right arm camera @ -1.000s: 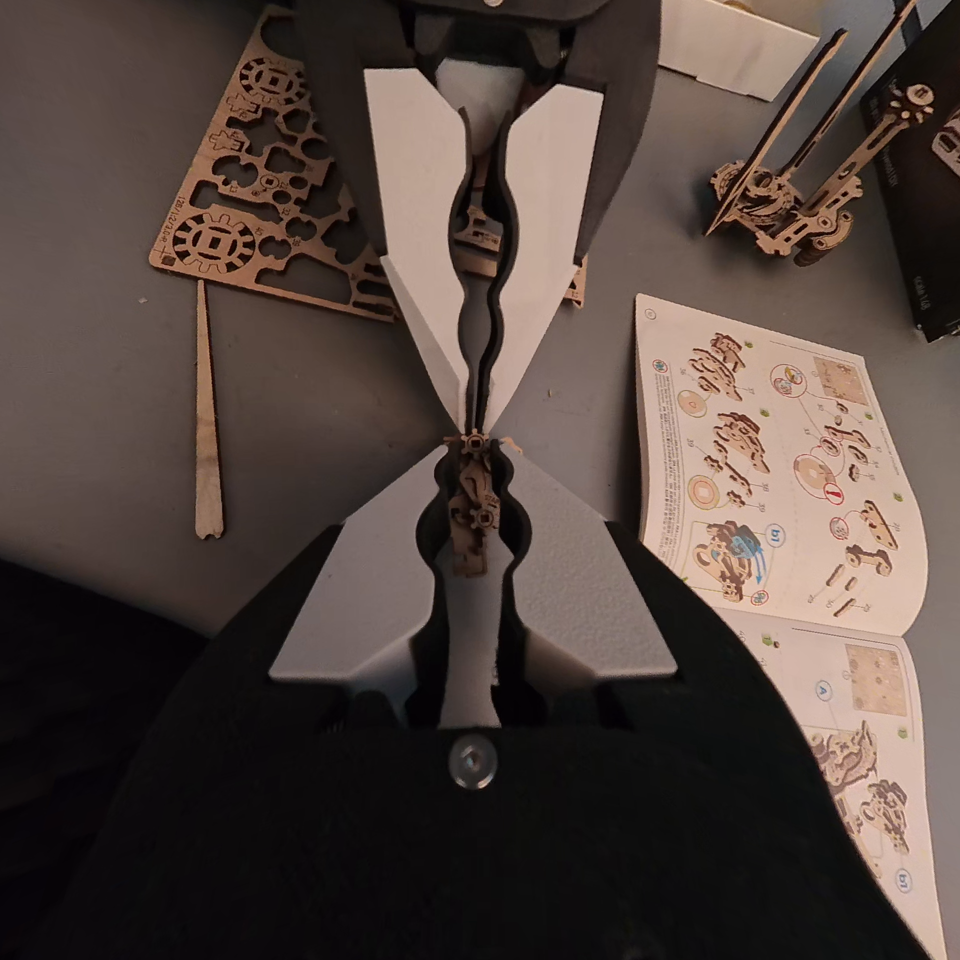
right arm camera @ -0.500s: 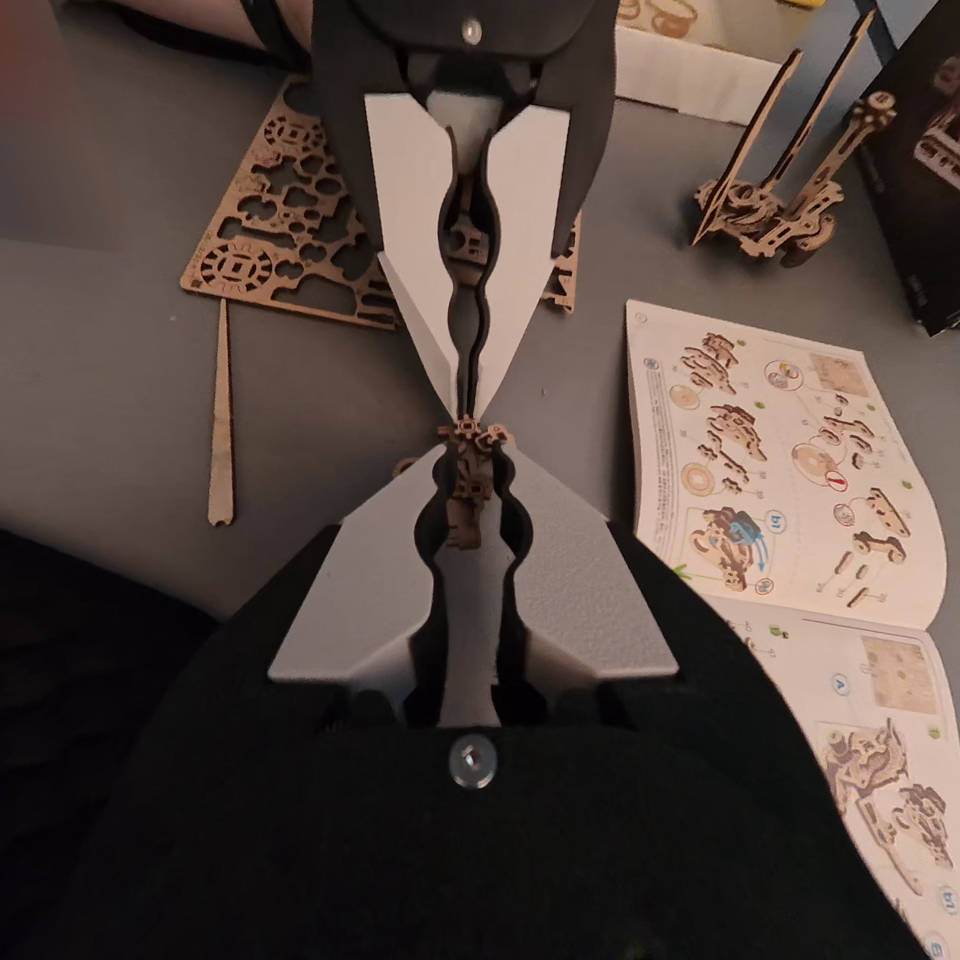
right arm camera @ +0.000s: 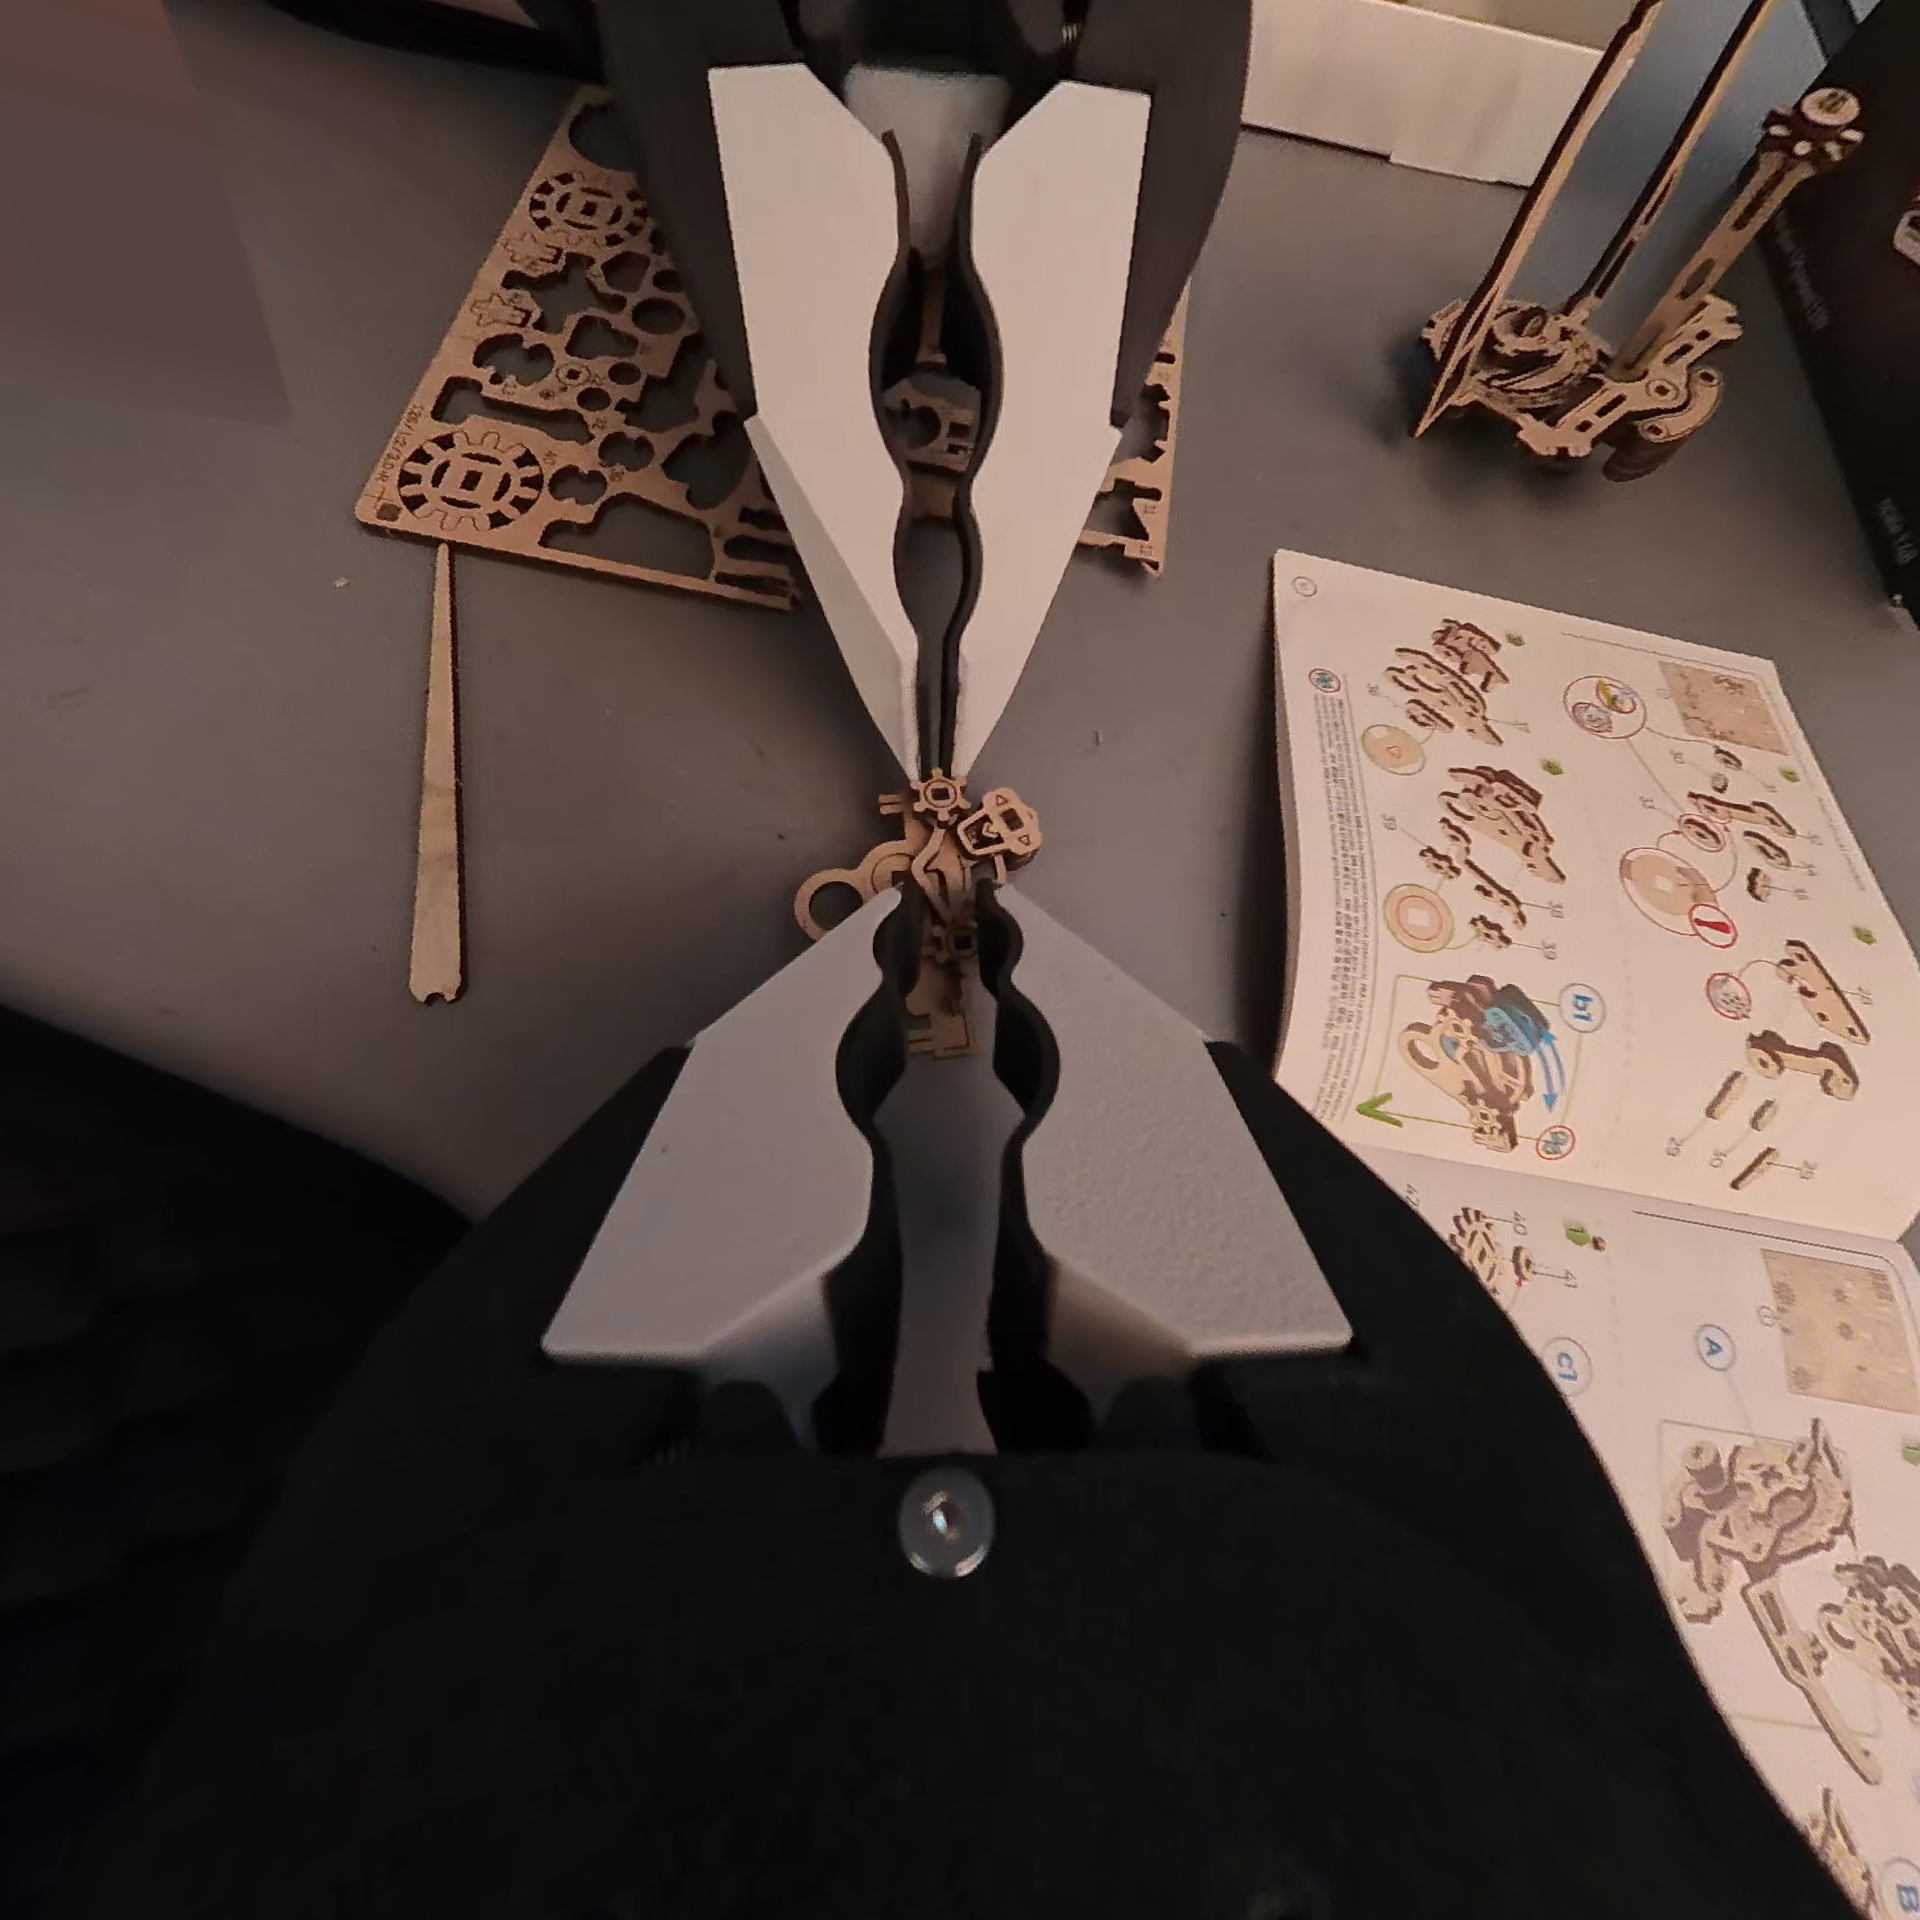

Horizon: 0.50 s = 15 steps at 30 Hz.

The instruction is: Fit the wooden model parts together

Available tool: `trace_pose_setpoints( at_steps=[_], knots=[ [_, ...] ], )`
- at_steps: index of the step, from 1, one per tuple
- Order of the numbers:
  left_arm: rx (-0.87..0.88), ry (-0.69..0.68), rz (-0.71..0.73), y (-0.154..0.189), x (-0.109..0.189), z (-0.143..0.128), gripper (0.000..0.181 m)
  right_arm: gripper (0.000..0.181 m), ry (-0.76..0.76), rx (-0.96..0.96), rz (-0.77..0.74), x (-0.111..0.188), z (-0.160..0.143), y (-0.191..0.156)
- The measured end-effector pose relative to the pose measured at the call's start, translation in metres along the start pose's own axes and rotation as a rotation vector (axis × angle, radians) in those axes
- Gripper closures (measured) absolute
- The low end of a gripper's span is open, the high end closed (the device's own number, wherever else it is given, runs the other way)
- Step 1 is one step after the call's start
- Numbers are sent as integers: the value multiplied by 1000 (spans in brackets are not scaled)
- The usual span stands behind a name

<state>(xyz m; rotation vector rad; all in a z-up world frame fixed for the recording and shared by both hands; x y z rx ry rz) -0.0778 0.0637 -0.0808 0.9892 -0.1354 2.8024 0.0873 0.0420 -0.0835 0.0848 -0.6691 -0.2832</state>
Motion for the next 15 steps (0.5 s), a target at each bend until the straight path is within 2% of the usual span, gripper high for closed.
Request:
trace_pose_setpoints(
  at_steps=[4,8,15],
  knots=[
    [-13,-12,7,1,1,0,181,173,9,-9,11,0,2,0],
    [-12,-15,8,0,1,0,181,176,121,-39,1,3,17,-1],
    [-13,-17,9,0,1,0,181,175,77,-74,22,-11,9,-2]
  ],
)
Point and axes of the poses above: each gripper's, where its closed fingertips meet, x back along the fingers, z out of its top, y = z × x across the jaws, the point moved 10 cm from there along x, back along the fingers, and after that the axes turned 4 degrees about -z, right-handed, at the moved point
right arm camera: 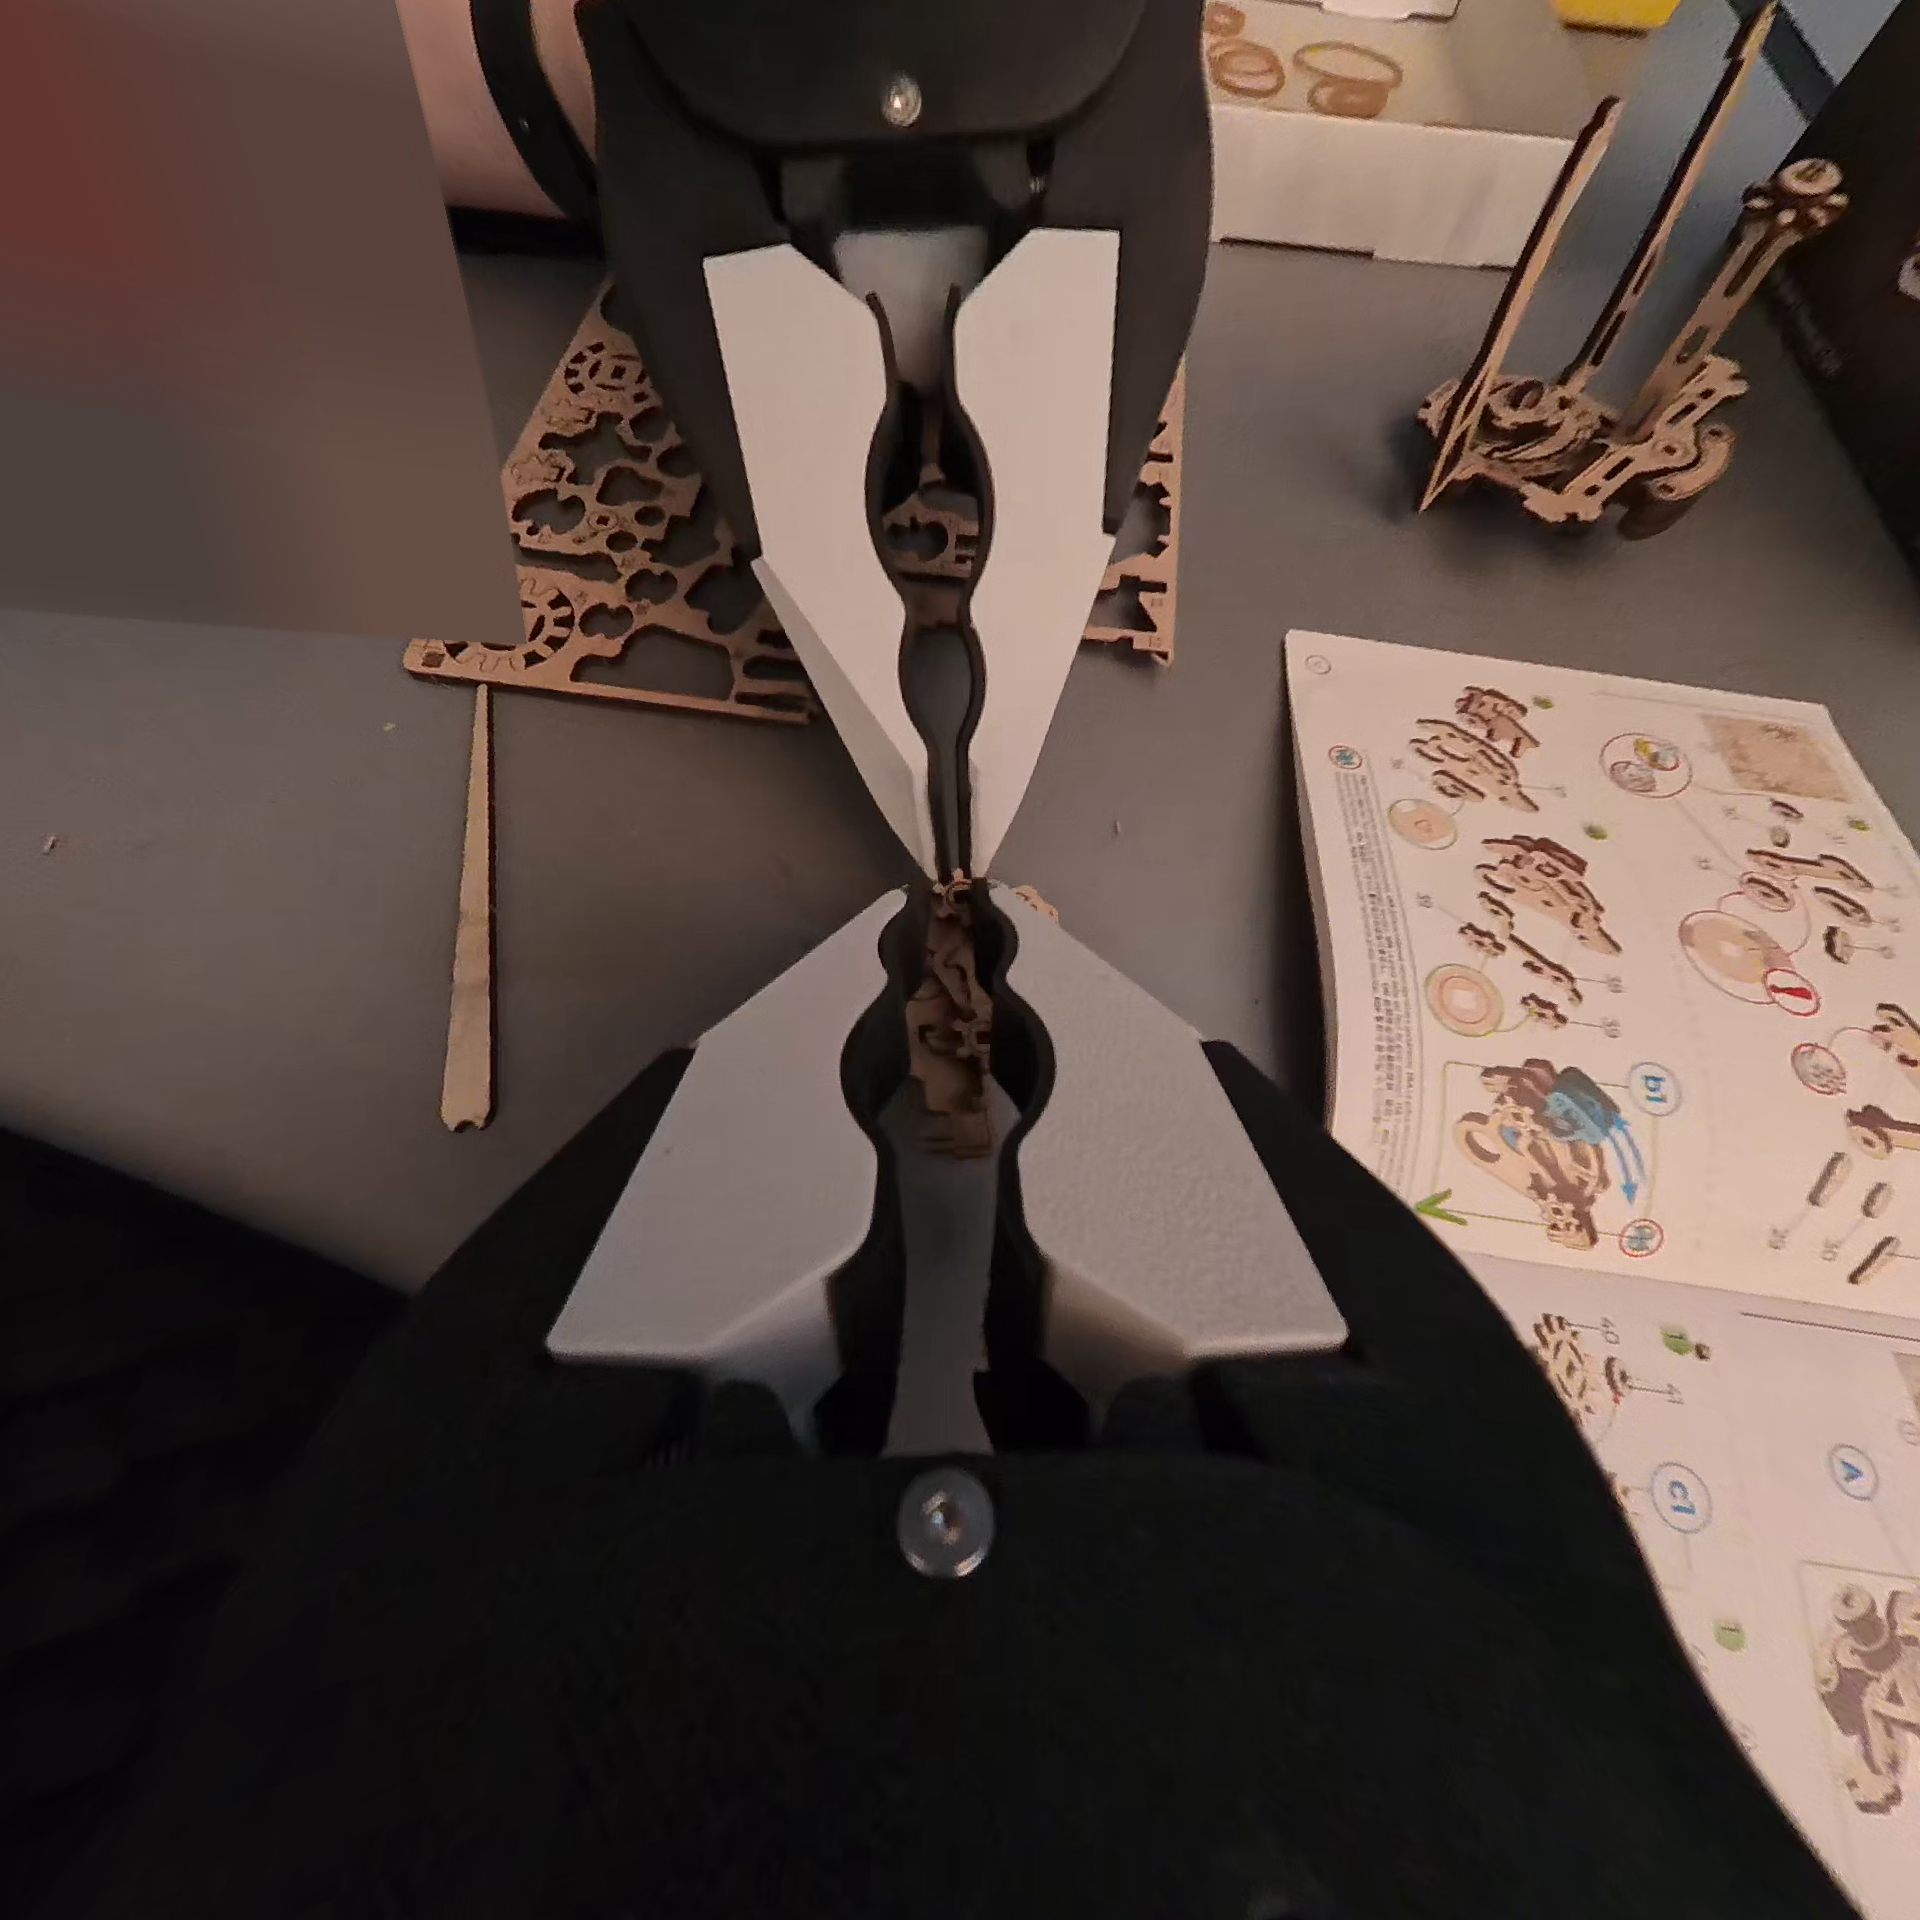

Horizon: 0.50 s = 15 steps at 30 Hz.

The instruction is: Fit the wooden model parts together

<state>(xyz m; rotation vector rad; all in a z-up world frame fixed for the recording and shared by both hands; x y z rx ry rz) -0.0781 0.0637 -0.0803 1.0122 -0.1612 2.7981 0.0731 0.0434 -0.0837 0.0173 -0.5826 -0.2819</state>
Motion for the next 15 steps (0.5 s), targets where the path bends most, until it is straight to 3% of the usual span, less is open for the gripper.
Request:
trace_pose_setpoints(
  at_steps=[15],
  knots=[
    [83,35,-44,-3,17,-3,175,178,7,14,-19,-1,0,-2]
  ],
)
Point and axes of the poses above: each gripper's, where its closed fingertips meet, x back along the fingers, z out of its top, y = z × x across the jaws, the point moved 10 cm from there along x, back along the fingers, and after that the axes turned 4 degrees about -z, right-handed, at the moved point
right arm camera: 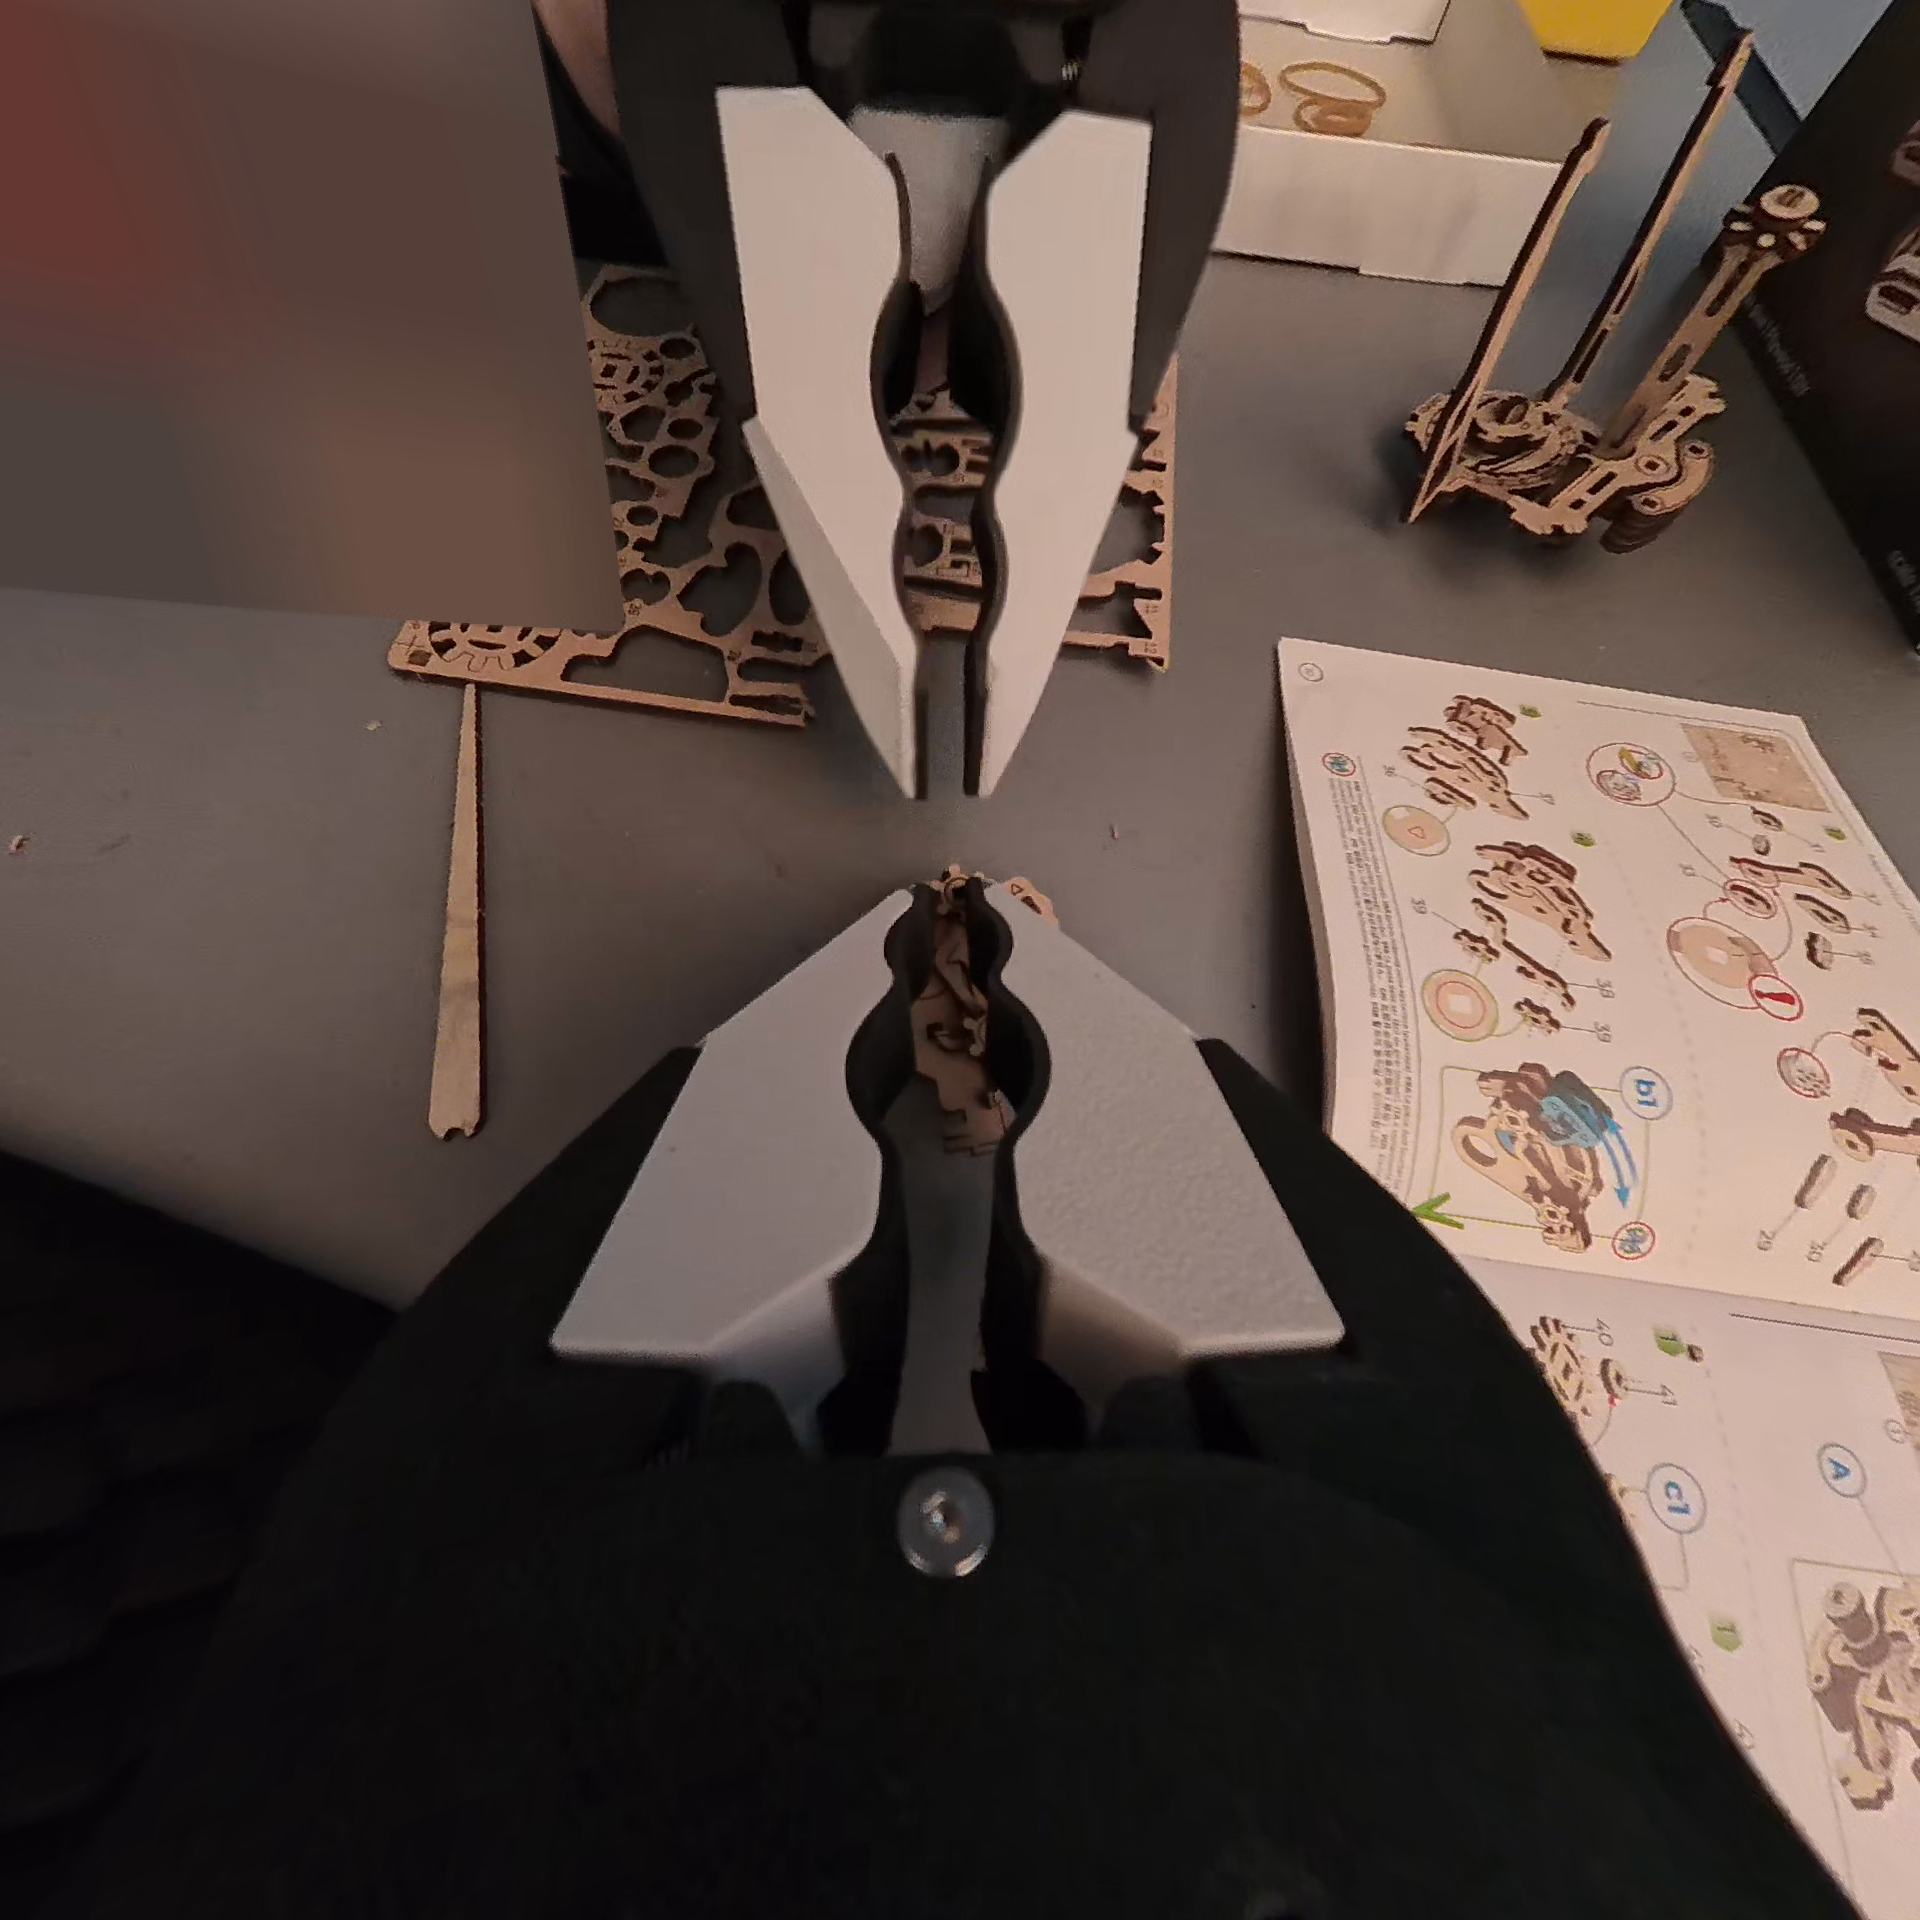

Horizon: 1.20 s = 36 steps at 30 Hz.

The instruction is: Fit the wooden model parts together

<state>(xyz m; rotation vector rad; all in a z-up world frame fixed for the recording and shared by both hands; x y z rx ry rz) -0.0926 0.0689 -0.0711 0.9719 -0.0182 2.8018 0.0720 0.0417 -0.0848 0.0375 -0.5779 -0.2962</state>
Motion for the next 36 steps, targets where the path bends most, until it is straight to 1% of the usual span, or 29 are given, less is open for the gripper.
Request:
trace_pose_setpoints(
  at_steps=[3,5,10,17,28,32,35,36],
  knots=[
    [51,-26,-33,-2,-7,-4,169,178,-4,17,-12,0,1,-1],
    [66,-45,-19,-4,-12,-5,172,178,-8,24,-15,0,1,-2],
    [52,-54,-40,-3,-20,-4,178,178,-20,46,-32,0,2,-3],
    [54,-49,-27,-4,-21,-4,181,178,-24,52,-47,1,2,-3],
    [63,-46,-22,-5,-21,-4,181,179,-73,120,-85,1,6,-8],
    [180,-6,-54,-11,-15,-6,178,178,-67,115,-79,1,5,-8],
    [318,65,-148,-17,-9,-5,168,178,-66,110,-79,1,5,-7],
    [364,85,-174,-19,-8,-4,167,178,-64,109,-79,1,5,-7]
  ],
)
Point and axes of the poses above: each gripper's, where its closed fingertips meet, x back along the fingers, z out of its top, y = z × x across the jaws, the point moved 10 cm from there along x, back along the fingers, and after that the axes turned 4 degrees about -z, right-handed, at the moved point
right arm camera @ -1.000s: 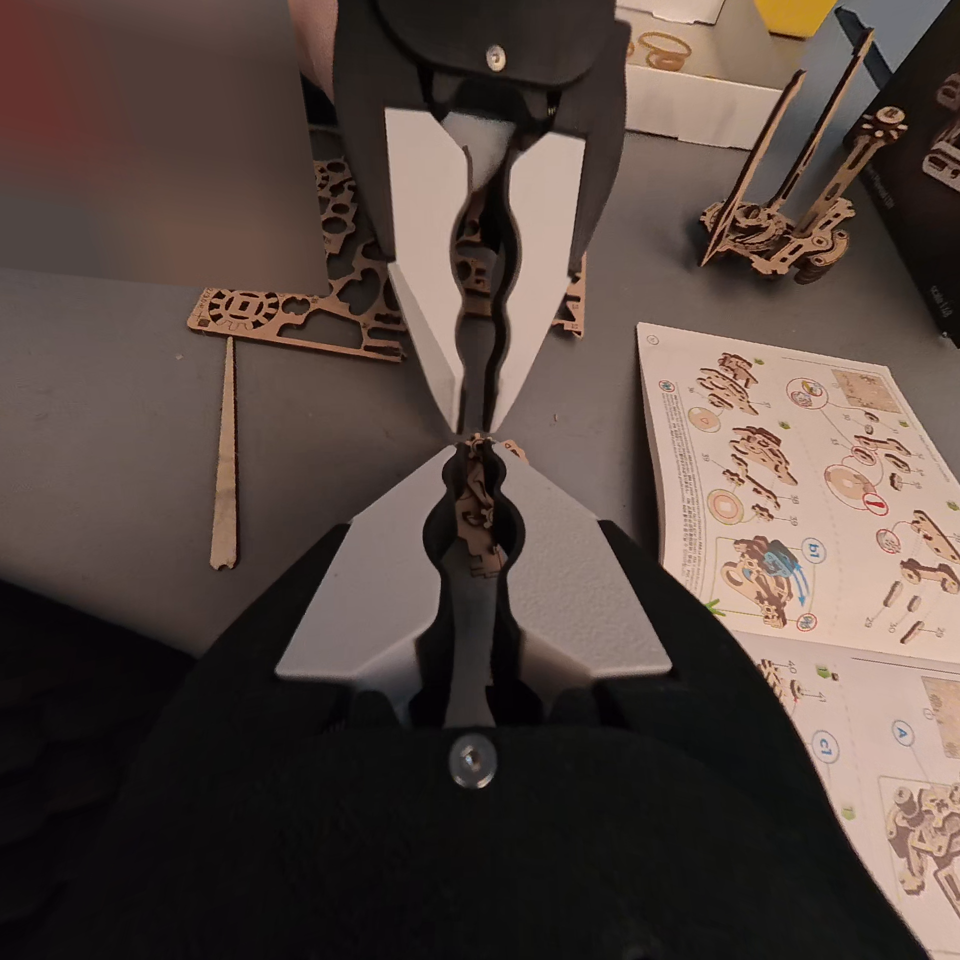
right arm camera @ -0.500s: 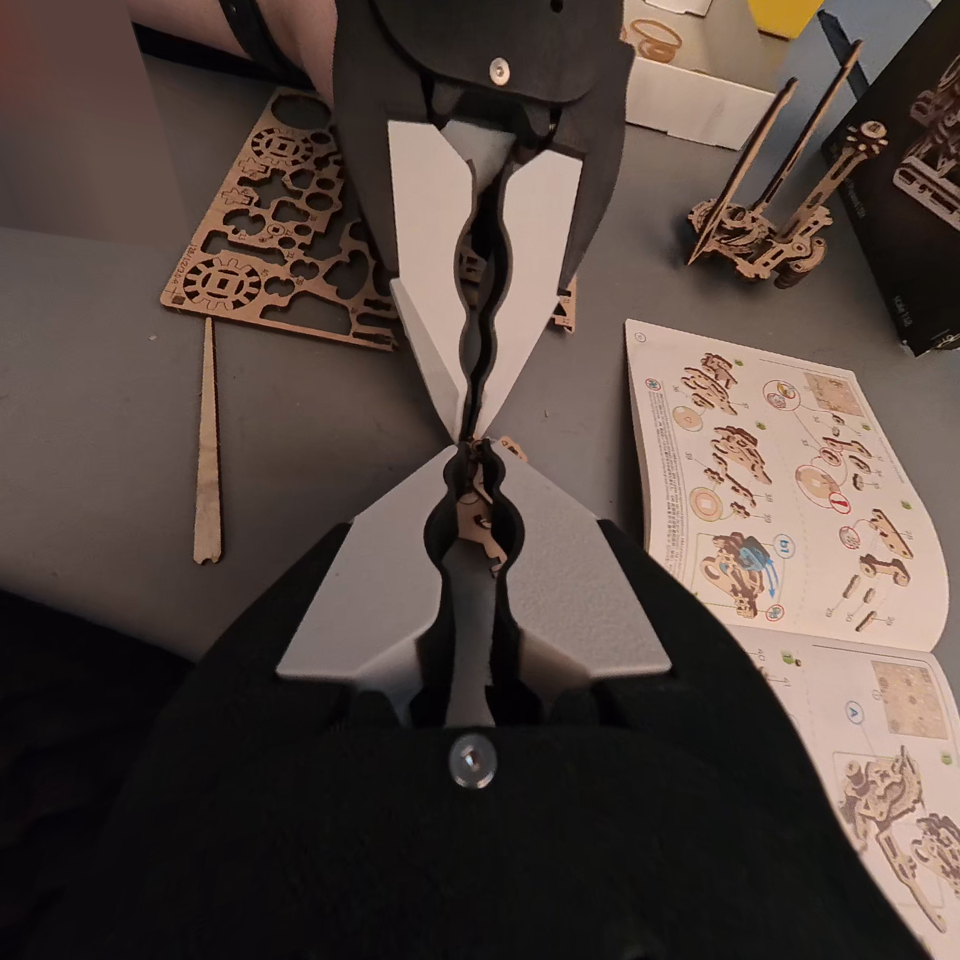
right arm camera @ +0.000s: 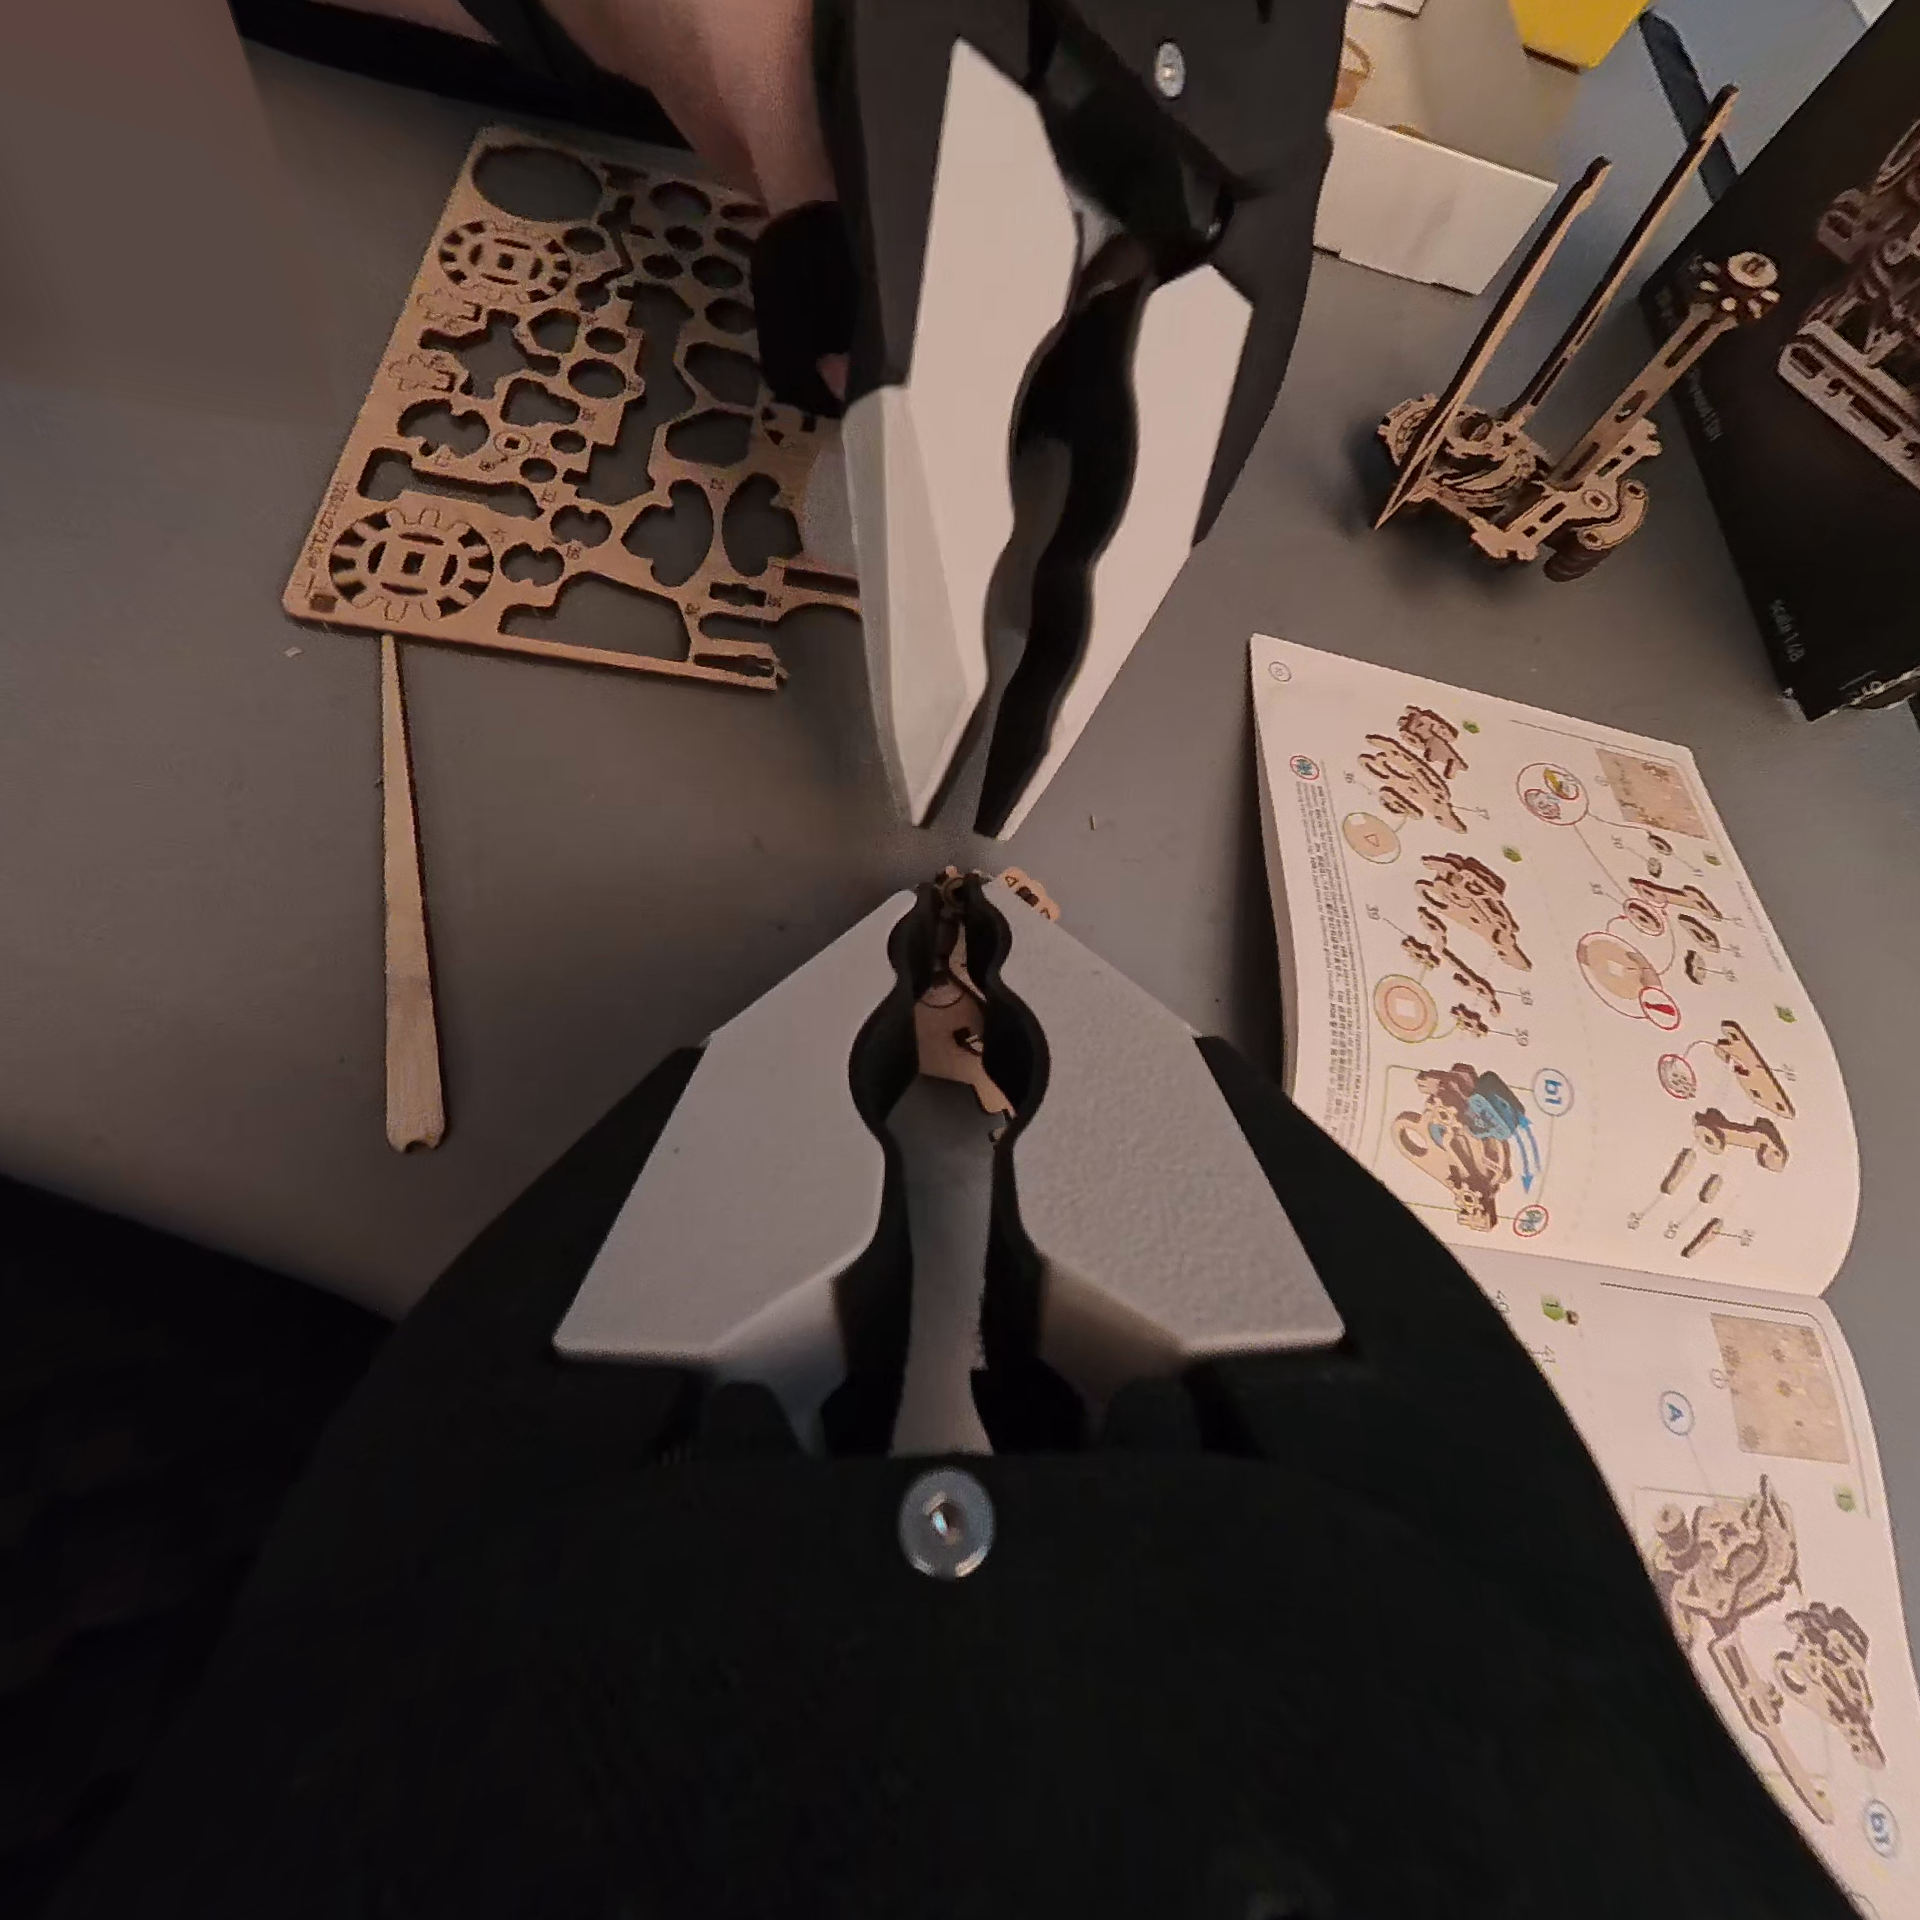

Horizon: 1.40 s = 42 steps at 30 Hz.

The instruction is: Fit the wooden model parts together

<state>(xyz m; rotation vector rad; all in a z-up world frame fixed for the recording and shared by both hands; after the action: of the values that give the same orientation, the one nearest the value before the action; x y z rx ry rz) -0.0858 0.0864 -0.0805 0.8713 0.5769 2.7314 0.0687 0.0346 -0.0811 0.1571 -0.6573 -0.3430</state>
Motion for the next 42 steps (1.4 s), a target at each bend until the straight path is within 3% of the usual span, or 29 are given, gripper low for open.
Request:
trace_pose_setpoints(
  at_steps=[5,13,17,32,42],
  knots=[
    [34,10,-15,-3,-2,0,178,178,1,-3,1,0,0,0],
    [-301,-60,168,14,-9,0,180,178,1,-10,4,0,-1,1],
    [-373,-85,215,18,-13,-1,181,178,0,-13,4,1,-1,1],
    [-340,-82,202,16,-12,-1,181,176,10,-42,25,2,-1,3],
    [-345,-88,206,16,-13,-1,181,181,160,-237,56,16,4,19]
  ],
)
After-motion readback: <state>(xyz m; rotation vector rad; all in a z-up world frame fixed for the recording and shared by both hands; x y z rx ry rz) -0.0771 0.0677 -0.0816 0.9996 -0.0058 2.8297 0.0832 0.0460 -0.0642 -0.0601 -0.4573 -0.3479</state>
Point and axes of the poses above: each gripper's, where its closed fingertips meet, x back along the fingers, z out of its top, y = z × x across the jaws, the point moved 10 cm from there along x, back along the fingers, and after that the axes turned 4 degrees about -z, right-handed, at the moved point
